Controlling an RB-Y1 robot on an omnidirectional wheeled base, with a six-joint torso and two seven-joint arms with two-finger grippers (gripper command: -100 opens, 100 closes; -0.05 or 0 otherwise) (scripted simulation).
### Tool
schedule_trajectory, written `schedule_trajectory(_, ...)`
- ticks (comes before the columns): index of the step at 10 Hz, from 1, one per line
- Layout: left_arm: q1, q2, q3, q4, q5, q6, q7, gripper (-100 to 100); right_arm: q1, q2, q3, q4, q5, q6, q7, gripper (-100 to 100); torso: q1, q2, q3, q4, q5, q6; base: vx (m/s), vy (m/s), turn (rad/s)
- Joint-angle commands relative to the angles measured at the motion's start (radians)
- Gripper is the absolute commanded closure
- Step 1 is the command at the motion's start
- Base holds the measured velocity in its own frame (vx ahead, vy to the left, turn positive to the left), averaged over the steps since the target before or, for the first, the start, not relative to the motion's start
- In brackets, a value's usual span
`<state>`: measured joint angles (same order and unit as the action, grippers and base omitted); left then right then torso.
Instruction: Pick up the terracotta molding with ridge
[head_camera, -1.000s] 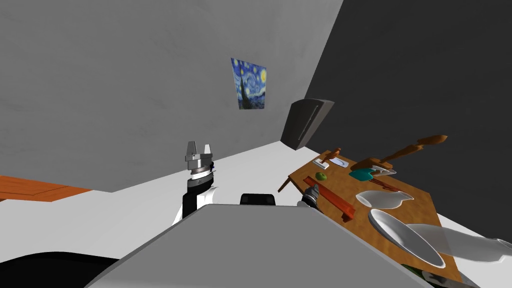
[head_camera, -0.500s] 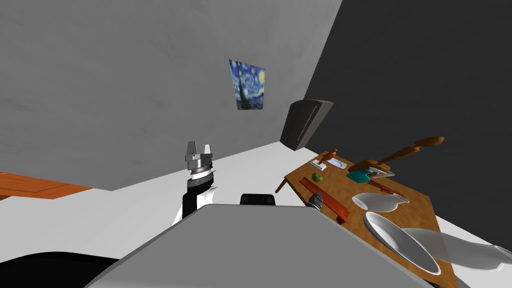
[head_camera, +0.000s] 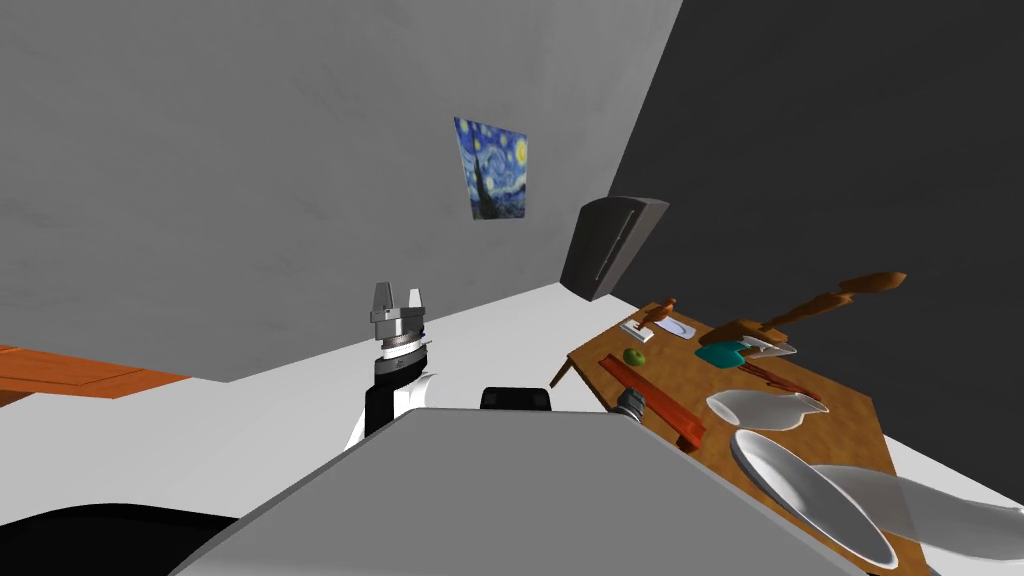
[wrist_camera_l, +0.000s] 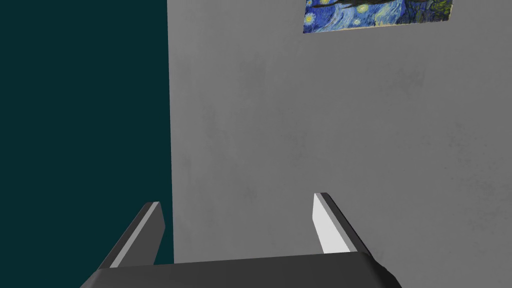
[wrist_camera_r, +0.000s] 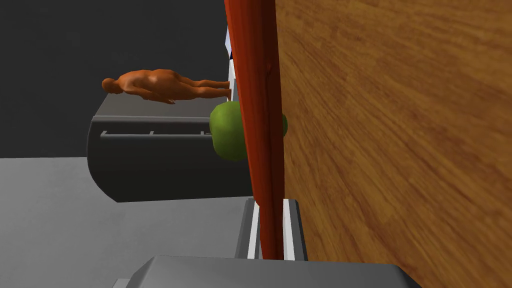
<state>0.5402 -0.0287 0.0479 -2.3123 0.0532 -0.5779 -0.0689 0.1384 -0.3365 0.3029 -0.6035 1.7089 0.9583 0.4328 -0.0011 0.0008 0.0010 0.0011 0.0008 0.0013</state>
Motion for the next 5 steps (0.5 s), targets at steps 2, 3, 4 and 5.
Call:
schedule_trajectory(2, 0.000, 0.000, 0.000, 0.000, 0.000, 0.000, 0.000, 0, -0.001, -0.001, -0.001, 0.000, 0.000, 0.001, 0.000, 100, -0.001, 0.000, 0.000, 0.000, -0.001, 0.000, 0.000, 0.000, 0.000)
schedule_trajectory(3, 0.000, 0.000, 0.000, 0.000, 0.000, 0.000, 0.000, 0, -0.001, -0.001, 0.000, 0.000, 0.000, 0.001, 0.001, 100, 0.000, 0.001, 0.000, 0.000, -0.001, 0.000, 0.000, 0.000, 0.000)
schedule_trajectory(4, 0.000, 0.000, 0.000, 0.000, 0.000, 0.000, 0.000, 0, 0.000, -0.001, 0.000, 0.000, 0.000, 0.001, 0.001, 0, 0.000, 0.001, 0.000, 0.000, -0.001, 0.000, 0.000, 0.000, 0.000)
schedule_trajectory(5, 0.000, 0.000, 0.000, 0.000, 0.000, 0.000, 0.000, 0, 0.000, -0.001, 0.000, 0.000, 0.000, 0.001, 0.001, 100, 0.000, 0.001, 0.001, 0.000, -0.001, 0.000, 0.000, 0.000, 0.000)
